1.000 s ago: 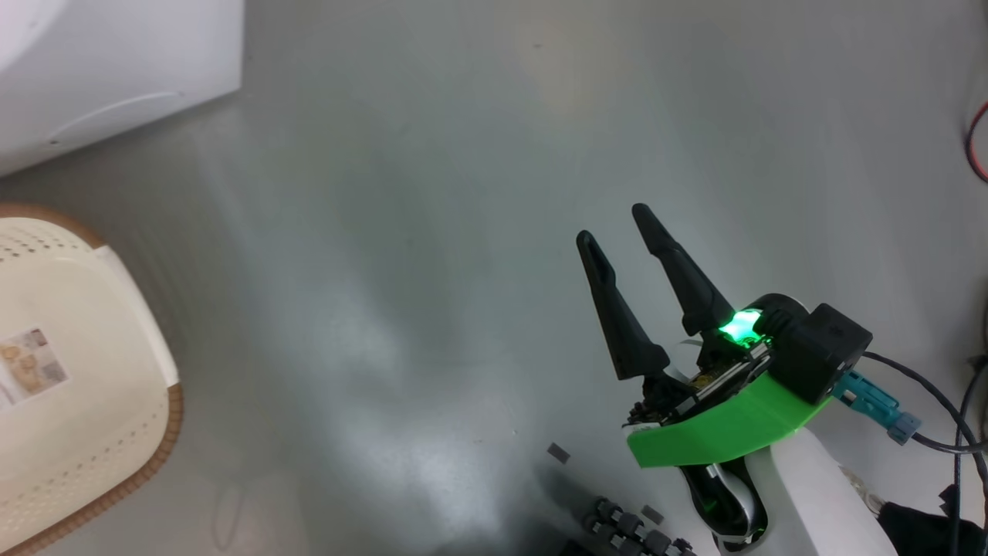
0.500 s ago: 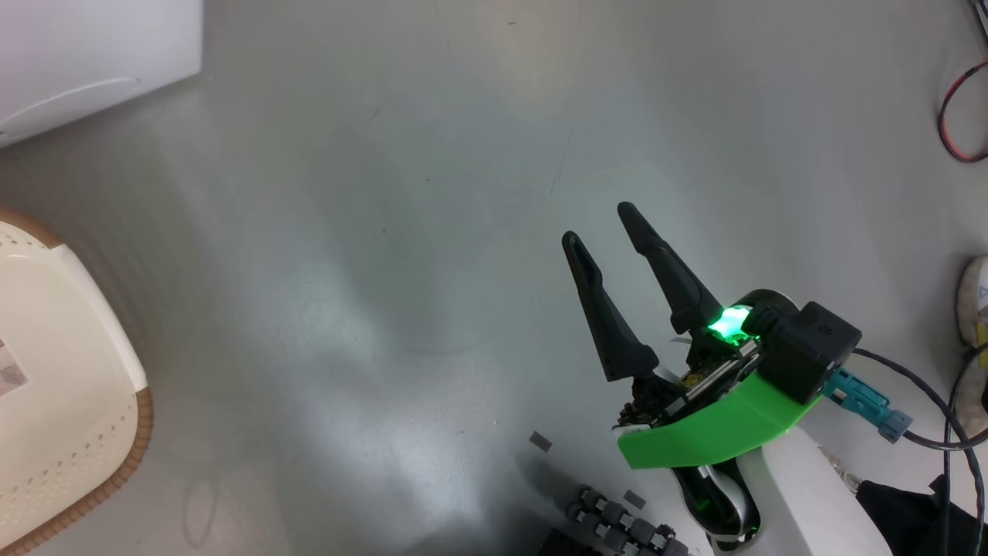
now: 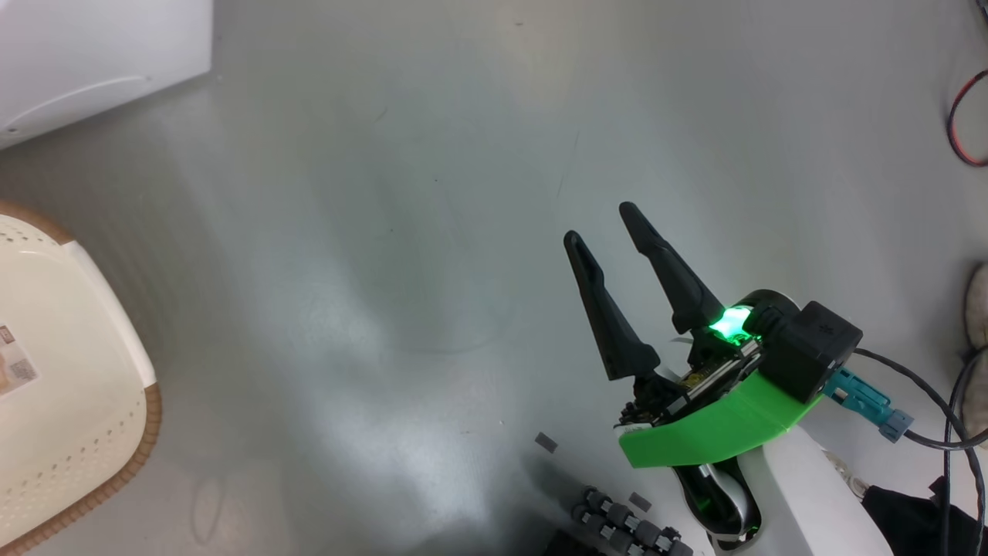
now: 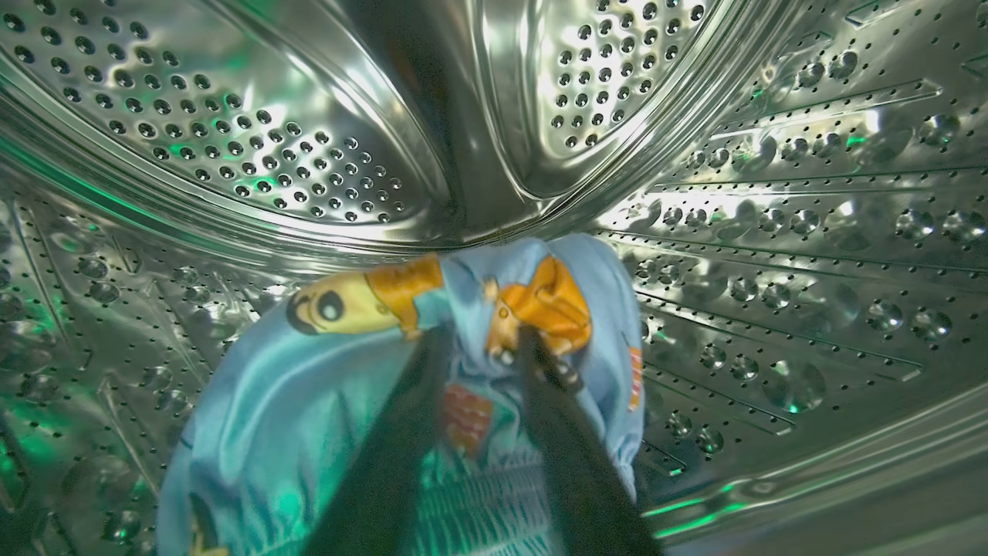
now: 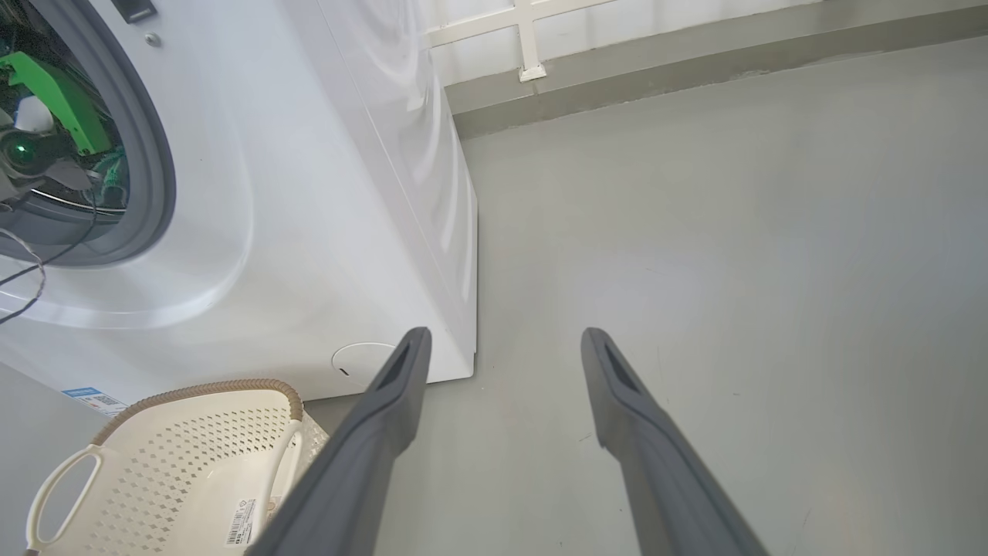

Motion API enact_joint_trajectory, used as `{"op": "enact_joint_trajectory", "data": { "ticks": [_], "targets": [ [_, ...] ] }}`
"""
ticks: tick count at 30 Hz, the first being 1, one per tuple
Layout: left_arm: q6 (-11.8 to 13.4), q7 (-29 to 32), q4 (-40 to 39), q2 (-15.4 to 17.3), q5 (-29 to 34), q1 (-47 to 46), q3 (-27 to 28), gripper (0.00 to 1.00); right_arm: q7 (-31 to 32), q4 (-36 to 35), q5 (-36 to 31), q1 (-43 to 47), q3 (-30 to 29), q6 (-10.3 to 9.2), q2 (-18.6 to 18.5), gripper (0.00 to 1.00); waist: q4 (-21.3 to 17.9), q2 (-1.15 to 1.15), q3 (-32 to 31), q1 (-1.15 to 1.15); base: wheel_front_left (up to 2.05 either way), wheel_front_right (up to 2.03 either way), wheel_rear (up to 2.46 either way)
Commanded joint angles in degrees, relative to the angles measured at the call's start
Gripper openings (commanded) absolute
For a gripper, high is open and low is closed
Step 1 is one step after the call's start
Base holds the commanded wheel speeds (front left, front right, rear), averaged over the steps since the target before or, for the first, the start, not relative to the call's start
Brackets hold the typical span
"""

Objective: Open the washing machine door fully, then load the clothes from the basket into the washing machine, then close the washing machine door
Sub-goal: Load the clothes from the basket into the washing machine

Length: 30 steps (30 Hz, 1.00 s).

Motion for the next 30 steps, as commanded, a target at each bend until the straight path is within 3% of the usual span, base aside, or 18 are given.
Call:
{"op": "enact_joint_trajectory", "data": {
  "ticks": [1, 10, 18, 27, 30],
  "targets": [
    [0.3, 0.3, -1.0, 2.0, -0.2, -1.0, 0.5, 1.00, -0.4, -1.0, 0.2, 0.9, 0.7, 0.09, -0.2, 1.00, 0.2, 0.00, -0.2, 0.00, 0.00, 0.00, 0.00],
    [0.3, 0.7, -0.3, 0.3, -1.5, 0.3, 0.0, 1.00, -0.4, -0.7, -1.0, 1.0, -0.5, 0.09, -0.2, 1.00, 2.6, 0.00, -2.1, 0.00, 0.00, 0.00, 0.00],
    [1.9, -0.9, -3.4, -1.7, -3.9, 6.6, 0.5, 1.00, -0.4, -0.2, -2.6, 1.4, -1.9, 0.09, -0.2, 1.00, 5.6, 0.00, -5.0, 0.00, 0.00, 0.00, 0.00],
    [8.2, -6.5, -13.9, -3.1, -7.9, 22.7, 3.5, 1.00, -0.4, 0.7, -4.8, 2.8, -3.8, 0.09, -0.2, 1.00, 8.8, 0.00, -10.0, 0.00, 0.00, 0.00, 0.00],
    [12.2, -8.6, -21.8, -3.9, -9.5, 32.0, 4.9, 1.00, -0.4, 1.1, -5.8, 3.7, -5.0, 0.09, -0.2, 1.00, 10.4, 0.00, -12.1, 0.00, 0.00, 0.00, 0.00]
  ]
}}
